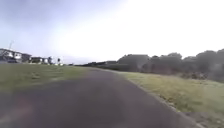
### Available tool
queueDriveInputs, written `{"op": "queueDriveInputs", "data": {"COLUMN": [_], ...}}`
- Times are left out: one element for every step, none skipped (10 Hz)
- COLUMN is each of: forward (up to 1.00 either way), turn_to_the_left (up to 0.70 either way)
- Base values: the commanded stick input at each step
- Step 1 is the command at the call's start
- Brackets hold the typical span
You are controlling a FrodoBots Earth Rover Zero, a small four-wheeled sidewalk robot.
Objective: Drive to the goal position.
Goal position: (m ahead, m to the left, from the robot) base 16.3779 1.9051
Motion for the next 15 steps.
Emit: {"op": "queueDriveInputs", "data": {"forward": [1.0,1.0,1.0,1.0,1.0,1.0,1.0,1.0,1.0,1.0,1.0,1.0,1.0,1.0,1.0], "turn_to_the_left": [0.0,0.0,0.0,0.0,0.0,0.0,0.0,0.0,0.0,0.0,0.0,0.0,0.04,0.25,0.27]}}
